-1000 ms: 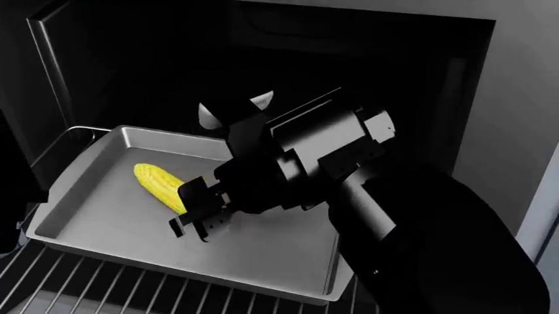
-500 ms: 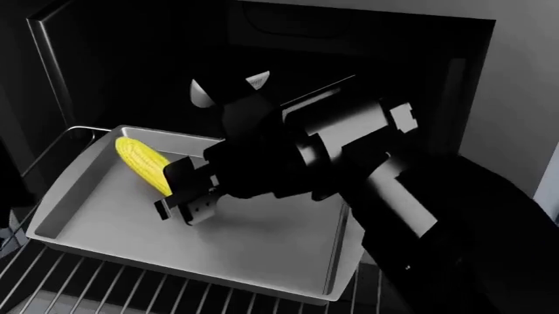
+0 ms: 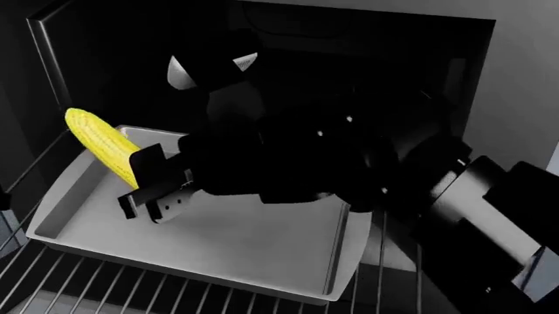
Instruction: Pick the corn from the oven and place it on the plate on the counter.
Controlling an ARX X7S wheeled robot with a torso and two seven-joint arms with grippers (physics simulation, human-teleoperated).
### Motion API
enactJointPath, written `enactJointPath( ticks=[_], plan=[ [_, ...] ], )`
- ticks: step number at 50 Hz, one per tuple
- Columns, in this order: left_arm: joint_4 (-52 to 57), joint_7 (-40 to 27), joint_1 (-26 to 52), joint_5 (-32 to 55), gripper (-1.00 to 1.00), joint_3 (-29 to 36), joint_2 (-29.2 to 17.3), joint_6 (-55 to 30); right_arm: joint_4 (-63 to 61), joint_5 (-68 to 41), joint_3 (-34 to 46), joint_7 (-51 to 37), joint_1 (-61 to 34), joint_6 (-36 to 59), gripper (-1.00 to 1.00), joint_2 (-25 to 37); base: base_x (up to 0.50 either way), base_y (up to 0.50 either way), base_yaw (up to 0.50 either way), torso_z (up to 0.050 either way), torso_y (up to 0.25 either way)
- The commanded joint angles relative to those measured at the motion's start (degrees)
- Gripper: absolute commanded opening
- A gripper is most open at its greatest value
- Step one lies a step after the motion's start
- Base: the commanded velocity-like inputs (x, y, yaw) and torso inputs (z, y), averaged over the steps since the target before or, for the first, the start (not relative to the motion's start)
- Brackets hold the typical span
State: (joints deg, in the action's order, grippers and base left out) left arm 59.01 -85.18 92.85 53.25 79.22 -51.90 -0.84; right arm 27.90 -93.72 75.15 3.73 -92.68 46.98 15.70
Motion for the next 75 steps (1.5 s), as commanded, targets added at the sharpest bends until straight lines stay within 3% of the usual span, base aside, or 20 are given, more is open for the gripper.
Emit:
enactJointPath(
  ticks=[1,8,15,39,53,60,75],
  plan=[
    [0.9,-2.5,6.3,3.0,1.00,2.9,1.2,-0.3,-9.7,-4.1,-4.4,-4.8,0.9,-1.3,-1.00,4.4,0.00,0.00,0.00,0.000,0.000],
    [0.8,-3.7,8.6,3.1,1.00,5.6,2.0,0.7,-16.2,-6.7,-7.3,-7.6,2.4,-3.6,-1.00,7.0,0.00,0.00,0.00,0.000,0.000],
    [0.8,-3.8,8.7,2.4,1.00,6.9,1.8,1.3,-25.3,-7.5,-12.4,-14.0,6.9,-11.9,-1.00,10.5,0.00,0.00,0.00,0.000,0.000],
    [0.3,-3.1,7.2,1.1,1.00,7.0,1.8,1.6,-47.5,-4.7,-19.7,-25.7,14.0,-23.3,-1.00,19.0,0.00,0.00,0.00,0.000,0.001],
    [-0.5,-2.2,6.2,0.8,1.00,6.9,3.0,1.2,-63.5,4.9,-21.5,-38.2,18.7,-27.8,-1.00,24.6,0.00,0.00,0.00,0.000,0.000],
    [-0.8,-1.7,5.7,0.8,1.00,6.7,3.0,1.0,-67.9,11.0,-22.6,-45.9,20.2,-30.0,-1.00,24.0,0.00,0.00,0.00,0.000,0.000],
    [-1.2,-1.4,3.3,-0.9,1.00,6.8,3.5,0.8,-74.9,21.8,-21.3,-63.4,19.7,-25.5,-1.00,23.8,0.00,0.00,0.00,0.000,0.000]
  ],
)
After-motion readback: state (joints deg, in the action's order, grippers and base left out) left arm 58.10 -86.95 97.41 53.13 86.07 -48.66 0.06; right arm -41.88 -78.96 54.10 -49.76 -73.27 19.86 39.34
